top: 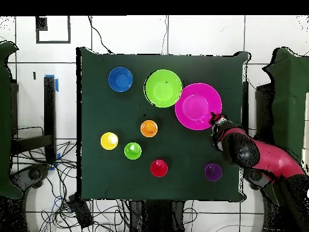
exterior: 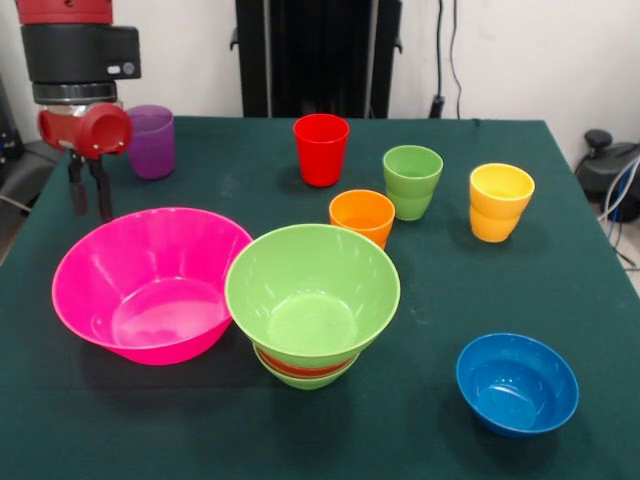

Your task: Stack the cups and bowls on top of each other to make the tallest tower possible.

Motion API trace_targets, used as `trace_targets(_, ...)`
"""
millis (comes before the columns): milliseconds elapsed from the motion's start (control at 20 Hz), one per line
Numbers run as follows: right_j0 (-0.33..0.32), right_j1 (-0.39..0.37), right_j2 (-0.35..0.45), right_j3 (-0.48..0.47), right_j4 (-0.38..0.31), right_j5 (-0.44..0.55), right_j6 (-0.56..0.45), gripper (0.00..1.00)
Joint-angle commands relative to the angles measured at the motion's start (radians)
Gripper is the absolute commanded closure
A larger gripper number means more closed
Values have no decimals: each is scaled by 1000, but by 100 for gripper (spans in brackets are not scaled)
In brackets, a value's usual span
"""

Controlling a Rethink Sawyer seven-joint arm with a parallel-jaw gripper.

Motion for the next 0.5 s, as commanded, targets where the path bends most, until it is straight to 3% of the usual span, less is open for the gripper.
trace_targets(50,5,-64,39,57,14,161,-98,0)
trace_targets(200,-2,-74,38,71,21,160,-87,0)
trace_targets(500,40,-4,-37,42,-52,111,-71,0)
